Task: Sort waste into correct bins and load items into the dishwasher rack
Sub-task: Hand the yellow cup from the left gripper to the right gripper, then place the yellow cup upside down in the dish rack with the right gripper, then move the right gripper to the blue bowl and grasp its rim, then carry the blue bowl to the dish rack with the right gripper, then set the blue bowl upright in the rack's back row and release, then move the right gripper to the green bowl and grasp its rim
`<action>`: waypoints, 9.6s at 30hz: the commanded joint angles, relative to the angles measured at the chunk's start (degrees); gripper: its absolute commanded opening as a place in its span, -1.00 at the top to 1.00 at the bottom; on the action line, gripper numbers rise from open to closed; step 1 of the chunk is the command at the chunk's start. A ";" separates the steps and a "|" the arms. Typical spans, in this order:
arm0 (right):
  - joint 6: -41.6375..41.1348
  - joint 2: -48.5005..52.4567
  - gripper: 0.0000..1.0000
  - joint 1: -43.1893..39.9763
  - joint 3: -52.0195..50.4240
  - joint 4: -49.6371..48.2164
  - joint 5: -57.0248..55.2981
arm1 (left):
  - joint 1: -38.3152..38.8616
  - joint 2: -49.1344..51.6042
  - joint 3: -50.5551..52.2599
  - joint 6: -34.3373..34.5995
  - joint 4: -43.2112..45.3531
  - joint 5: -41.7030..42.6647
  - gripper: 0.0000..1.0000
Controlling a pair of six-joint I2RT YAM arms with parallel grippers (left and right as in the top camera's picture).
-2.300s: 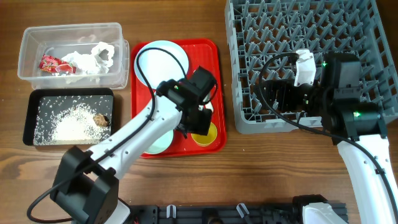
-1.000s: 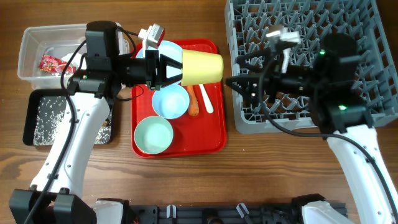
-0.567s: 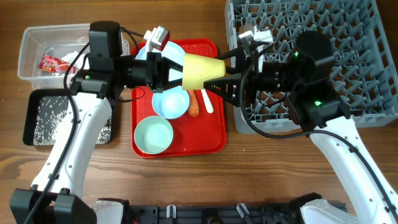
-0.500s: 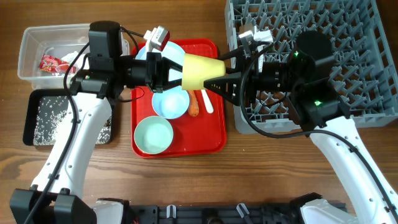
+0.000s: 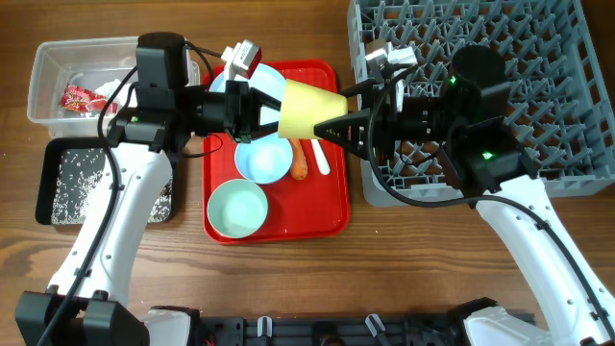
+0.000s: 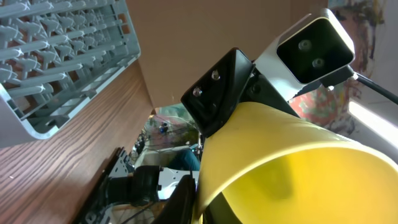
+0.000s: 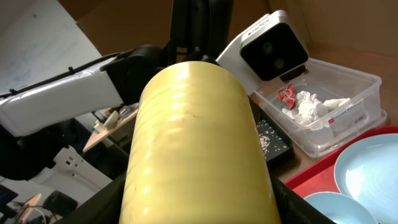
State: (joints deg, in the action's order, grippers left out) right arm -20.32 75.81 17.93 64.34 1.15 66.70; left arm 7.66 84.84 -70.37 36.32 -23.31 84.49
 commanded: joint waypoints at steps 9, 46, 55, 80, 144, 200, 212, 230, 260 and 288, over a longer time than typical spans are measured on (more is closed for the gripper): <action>0.04 0.96 0.06 -13.46 0.81 4.35 6.88 | 0.22 -0.57 -0.63 -0.09 0.17 -4.72 -0.25; 12.68 23.06 -0.24 -13.16 17.51 68.96 -62.86 | 0.22 -0.57 -0.61 -10.64 -24.35 -65.09 -0.63; 10.69 23.63 -0.81 -13.16 19.63 64.15 -59.32 | 0.22 -0.57 -0.61 -10.64 -24.37 -65.09 -0.63; 4.28 24.37 -0.65 6.29 33.24 58.21 -50.12 | 0.37 -0.50 -0.46 -18.08 -33.18 -74.79 -0.67; -7.08 47.30 -0.04 21.22 32.50 48.37 -71.12 | -14.69 9.99 -0.46 -8.83 -27.47 -79.21 -1.00; 59.63 50.53 0.92 5.95 39.52 -10.14 -139.36 | -14.69 9.99 -0.46 -8.83 -27.47 -79.21 -1.00; 63.39 58.90 0.91 3.98 39.52 -21.29 -138.16 | -14.69 9.99 -0.46 -8.83 -27.47 -79.21 -1.00; 55.67 61.64 0.88 4.28 39.23 -20.33 -131.54 | -14.69 10.01 -0.46 -8.83 -27.47 -79.21 -1.00; 52.13 59.89 -1.00 17.33 39.28 -17.40 -141.06 | -14.69 9.99 -0.46 -8.83 -27.47 -79.21 -1.00; 12.96 45.07 -0.99 19.71 39.26 30.14 -85.13 | -14.69 10.01 -0.46 -8.83 -27.47 -79.21 -1.00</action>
State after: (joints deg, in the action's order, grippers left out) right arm -4.45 128.55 37.65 103.28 27.92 -32.91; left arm -6.76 95.13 -70.43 27.18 -50.76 5.82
